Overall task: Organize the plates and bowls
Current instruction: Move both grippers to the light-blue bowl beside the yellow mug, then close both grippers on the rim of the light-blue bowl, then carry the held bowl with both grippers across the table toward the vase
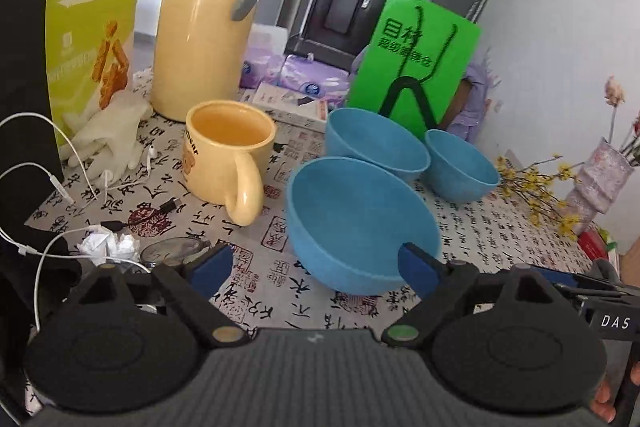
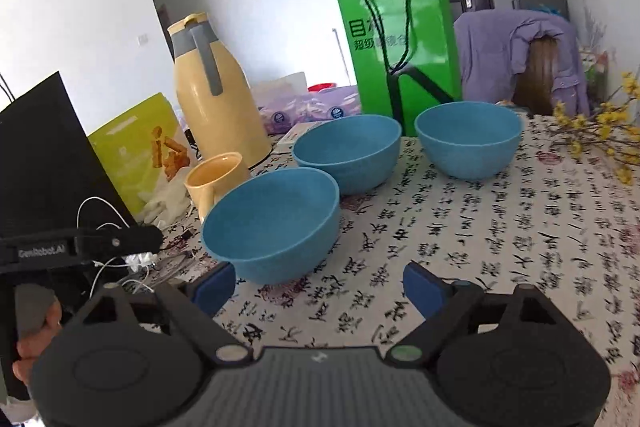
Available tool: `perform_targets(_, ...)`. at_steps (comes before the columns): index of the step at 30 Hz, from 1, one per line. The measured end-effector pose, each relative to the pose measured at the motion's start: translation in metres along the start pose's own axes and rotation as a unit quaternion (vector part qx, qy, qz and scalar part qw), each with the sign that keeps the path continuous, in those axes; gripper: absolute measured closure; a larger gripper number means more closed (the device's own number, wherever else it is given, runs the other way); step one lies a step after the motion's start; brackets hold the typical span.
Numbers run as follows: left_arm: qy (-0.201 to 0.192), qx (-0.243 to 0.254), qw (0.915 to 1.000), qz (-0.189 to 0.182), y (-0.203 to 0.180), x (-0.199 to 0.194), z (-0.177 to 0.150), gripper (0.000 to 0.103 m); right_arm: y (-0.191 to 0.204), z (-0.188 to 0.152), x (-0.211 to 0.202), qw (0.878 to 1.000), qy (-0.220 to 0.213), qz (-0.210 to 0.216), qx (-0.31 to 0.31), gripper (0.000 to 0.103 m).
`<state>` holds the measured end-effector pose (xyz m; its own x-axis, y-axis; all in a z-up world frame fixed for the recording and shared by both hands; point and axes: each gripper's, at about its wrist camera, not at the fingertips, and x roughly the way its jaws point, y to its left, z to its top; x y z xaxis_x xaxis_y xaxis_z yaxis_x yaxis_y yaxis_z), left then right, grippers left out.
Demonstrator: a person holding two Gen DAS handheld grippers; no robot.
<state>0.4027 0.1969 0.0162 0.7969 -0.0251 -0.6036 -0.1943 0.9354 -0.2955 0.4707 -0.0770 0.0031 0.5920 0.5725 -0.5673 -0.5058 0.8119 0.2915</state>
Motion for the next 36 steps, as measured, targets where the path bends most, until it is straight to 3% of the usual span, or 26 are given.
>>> perform_targets(5, 0.029, -0.012, 0.9995, -0.007, 0.006, 0.045, 0.014, 0.029, -0.004, 0.031, 0.062, 0.999, 0.032, 0.014, 0.0, 0.018)
perform_targets(7, 0.055, -0.033, 0.9979, -0.002, 0.011, 0.064, 0.017, 0.045, -0.006, 0.039, 0.083, 0.999, 0.044, 0.012, 0.003, 0.029)
perform_targets(13, 0.083, -0.069, 0.9941, -0.015, 0.021, 0.089, 0.021, 0.077, -0.019, 0.045, 0.122, 0.997, 0.061, 0.018, 0.041, 0.054)
perform_targets(15, 0.092, -0.075, 0.9928, -0.014, 0.022, 0.094, 0.022, 0.079, -0.021, 0.044, 0.127, 0.996, 0.067, 0.024, 0.045, 0.072)
perform_targets(18, 0.099, -0.077, 0.992, -0.012, 0.021, 0.097, 0.025, 0.081, -0.022, 0.043, 0.133, 0.995, 0.083, 0.019, 0.043, 0.085)
perform_targets(24, 0.107, -0.071, 0.9917, 0.002, 0.014, 0.086, 0.024, 0.091, -0.012, 0.045, 0.128, 0.996, 0.083, -0.003, 0.016, 0.094)
perform_targets(36, 0.093, -0.049, 0.9942, -0.021, -0.043, 0.044, 0.012, 0.092, -0.023, 0.042, 0.056, 0.998, 0.049, -0.034, 0.005, 0.096)
